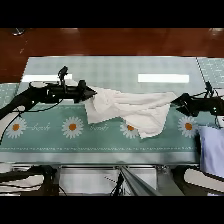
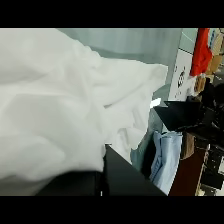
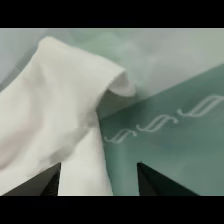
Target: Fold the shirts.
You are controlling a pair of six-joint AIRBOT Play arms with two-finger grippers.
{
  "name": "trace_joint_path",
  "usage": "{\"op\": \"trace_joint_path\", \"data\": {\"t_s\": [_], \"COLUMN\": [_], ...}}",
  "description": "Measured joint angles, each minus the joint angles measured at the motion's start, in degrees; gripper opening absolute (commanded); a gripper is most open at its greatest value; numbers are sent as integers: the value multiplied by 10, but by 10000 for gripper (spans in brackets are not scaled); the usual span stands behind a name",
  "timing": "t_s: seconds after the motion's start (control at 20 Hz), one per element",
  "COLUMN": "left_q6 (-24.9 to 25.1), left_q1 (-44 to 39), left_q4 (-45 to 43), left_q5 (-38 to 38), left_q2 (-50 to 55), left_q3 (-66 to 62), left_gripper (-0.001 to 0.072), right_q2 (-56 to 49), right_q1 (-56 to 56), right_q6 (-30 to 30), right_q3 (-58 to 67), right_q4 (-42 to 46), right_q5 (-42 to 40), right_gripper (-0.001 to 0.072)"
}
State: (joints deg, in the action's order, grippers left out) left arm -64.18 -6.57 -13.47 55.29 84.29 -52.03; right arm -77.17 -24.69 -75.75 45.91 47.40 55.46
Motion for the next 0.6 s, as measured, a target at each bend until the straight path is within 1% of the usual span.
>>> {"op": "trace_joint_path", "data": {"t_s": [0.15, 0.2, 0.25, 0.3, 0.35, 0.45, 0.6], "left_q6": [0, 0, 0, 0, 0, -1, 1], "left_q1": [0, 0, 0, 0, 0, 2, 21], "left_q4": [1, 1, 1, 2, 2, 3, 32], "left_q5": [2, 3, 4, 5, 6, 11, 33], "left_q2": [0, 0, 0, 0, 0, 0, -9], "left_q3": [-1, -1, -2, -2, -2, -4, -39], "left_gripper": [26, 26, 26, 26, 26, 26, 25], "right_q2": [-51, -66, -81, -93, -104, -118, -115], "right_q1": [42, 55, 70, 83, 96, 118, 134], "right_q6": [-7, -12, -19, -25, -32, -34, -29], "right_q3": [42, 55, 69, 80, 93, 120, 193], "right_q4": [-3, -4, -5, -5, -5, -5, -1], "right_q5": [-7, -10, -15, -16, -17, -12, 32], "right_gripper": [558, 515, 457, 267, 24, 19, 19]}}
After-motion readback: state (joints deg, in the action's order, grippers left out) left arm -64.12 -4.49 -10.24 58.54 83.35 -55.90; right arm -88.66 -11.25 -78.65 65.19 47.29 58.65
